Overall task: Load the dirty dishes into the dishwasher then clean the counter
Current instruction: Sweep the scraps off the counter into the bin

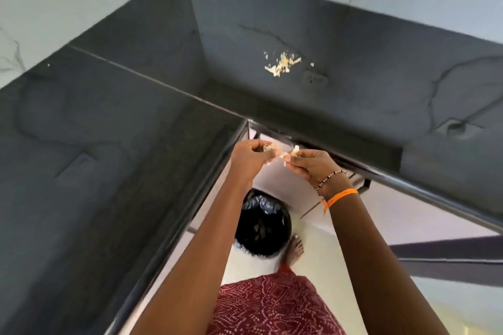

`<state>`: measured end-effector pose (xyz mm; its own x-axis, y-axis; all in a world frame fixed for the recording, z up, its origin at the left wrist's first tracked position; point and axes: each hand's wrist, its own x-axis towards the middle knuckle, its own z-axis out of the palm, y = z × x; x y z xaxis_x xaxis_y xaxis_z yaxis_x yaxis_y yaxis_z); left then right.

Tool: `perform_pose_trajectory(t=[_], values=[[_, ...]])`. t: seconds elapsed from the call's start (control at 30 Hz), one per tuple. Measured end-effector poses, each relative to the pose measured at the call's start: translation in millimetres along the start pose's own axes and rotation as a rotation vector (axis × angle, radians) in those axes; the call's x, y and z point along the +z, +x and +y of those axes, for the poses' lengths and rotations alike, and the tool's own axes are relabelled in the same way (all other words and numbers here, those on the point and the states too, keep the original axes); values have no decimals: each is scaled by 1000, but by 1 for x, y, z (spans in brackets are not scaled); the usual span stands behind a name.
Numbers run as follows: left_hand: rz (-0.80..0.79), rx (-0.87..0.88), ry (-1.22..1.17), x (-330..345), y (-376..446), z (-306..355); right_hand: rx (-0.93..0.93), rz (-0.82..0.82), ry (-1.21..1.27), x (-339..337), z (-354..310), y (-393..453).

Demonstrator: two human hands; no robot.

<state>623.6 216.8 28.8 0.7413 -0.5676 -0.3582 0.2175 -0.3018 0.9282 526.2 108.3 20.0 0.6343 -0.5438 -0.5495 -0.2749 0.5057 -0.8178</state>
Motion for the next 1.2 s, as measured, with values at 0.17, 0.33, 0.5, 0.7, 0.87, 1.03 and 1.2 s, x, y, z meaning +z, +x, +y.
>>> perform_pose_trajectory(t=[0.17, 0.33, 0.5, 0.7, 0.87, 1.03, 1.2], values=[[-2, -155, 15, 0, 3, -67, 148, 18, 34, -9, 60, 17], [33, -337, 108, 9, 30, -187, 330, 56, -1, -34, 163, 74], [108, -490, 221, 26, 64, -317, 465, 126, -37, -53, 282, 151], [166, -497, 416, 39, 106, -410, 512, 123, -311, -65, 386, 224], [99, -591, 375, 44, 126, -440, 478, -8, -688, -69, 412, 242], [37, -613, 361, 37, 116, -423, 458, 11, -742, -61, 392, 229], [75, -598, 172, 23, 89, -369, 459, 108, -579, -56, 350, 200]])
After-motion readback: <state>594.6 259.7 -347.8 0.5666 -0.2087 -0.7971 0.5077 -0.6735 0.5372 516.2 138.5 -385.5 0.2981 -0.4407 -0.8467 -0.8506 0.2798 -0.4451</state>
